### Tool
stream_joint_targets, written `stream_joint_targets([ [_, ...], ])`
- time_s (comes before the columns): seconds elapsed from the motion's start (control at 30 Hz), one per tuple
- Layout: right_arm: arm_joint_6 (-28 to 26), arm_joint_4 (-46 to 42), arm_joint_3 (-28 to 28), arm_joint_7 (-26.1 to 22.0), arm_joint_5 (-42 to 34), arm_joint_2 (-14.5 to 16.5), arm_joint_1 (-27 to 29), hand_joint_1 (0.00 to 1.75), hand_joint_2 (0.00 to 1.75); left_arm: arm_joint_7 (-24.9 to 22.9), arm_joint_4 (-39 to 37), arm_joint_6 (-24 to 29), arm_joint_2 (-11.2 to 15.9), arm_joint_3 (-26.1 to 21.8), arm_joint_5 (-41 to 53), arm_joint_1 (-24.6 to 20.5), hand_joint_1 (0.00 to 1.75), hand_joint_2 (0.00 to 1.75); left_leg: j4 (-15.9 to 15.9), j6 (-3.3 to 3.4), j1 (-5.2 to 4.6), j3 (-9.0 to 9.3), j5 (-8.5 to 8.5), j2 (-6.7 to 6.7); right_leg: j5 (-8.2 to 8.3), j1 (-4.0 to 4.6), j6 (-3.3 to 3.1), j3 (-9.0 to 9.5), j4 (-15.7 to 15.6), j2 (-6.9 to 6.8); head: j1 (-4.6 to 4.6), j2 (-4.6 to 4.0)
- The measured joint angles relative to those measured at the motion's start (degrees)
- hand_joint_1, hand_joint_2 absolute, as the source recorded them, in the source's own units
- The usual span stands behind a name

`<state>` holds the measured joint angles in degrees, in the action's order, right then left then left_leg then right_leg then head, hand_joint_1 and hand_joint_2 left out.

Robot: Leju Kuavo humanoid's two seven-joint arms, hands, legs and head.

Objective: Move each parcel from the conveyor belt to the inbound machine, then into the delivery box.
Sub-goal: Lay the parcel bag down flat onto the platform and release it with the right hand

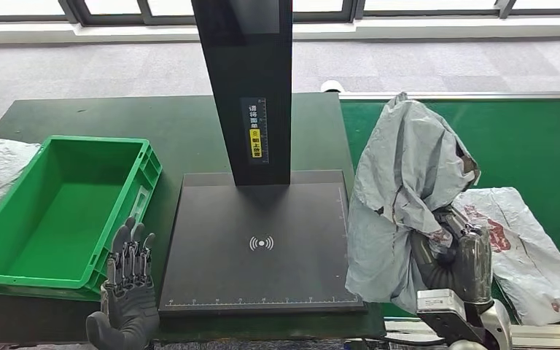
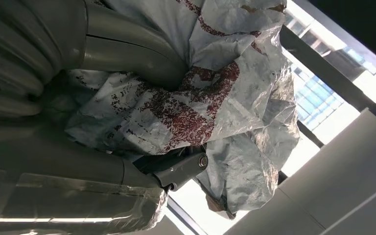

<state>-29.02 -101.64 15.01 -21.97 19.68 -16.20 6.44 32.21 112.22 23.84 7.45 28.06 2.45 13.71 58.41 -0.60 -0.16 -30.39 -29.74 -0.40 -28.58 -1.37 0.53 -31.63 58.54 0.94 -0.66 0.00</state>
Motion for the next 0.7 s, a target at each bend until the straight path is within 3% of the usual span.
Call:
stream_joint_targets([
  [0.17, 2.75, 5.03, 2.72, 3.07, 4.19, 2.74, -0.51, 1.75, 1.75, 0.67, -1.05, -0.3, -0.39, 0.0, -0.2, -0.62, 0.0, 0.0, -0.03, 0.0, 0.02, -0.18, -0.02, 0.03, -0.01, 0.02, -0.01, 0.02, 0.0, 0.02, 0.0, 0.0],
  [0.47, 7.71, 25.73, 10.29, 3.12, 4.8, 12.79, -7.97, 1.75, 1.75, 0.5, -1.87, 2.79, -1.68, 0.02, -0.55, -1.58, 0.0, 0.0, -0.03, -0.12, 0.07, 0.25, 0.18, -0.02, 0.06, 0.06, -0.07, -0.05, 0.04, 0.01, 0.0, 0.0],
  [0.7, 9.35, 30.62, 11.15, 3.94, 4.0, 15.52, -11.15, 1.75, 1.75, 0.79, -2.3, 3.75, -1.73, 0.48, -0.22, -1.84, 0.0, 0.0, -0.02, -0.11, 0.05, 0.2, 0.18, -0.03, 0.06, 0.03, -0.06, -0.06, 0.04, 0.0, 0.0, 0.0],
])
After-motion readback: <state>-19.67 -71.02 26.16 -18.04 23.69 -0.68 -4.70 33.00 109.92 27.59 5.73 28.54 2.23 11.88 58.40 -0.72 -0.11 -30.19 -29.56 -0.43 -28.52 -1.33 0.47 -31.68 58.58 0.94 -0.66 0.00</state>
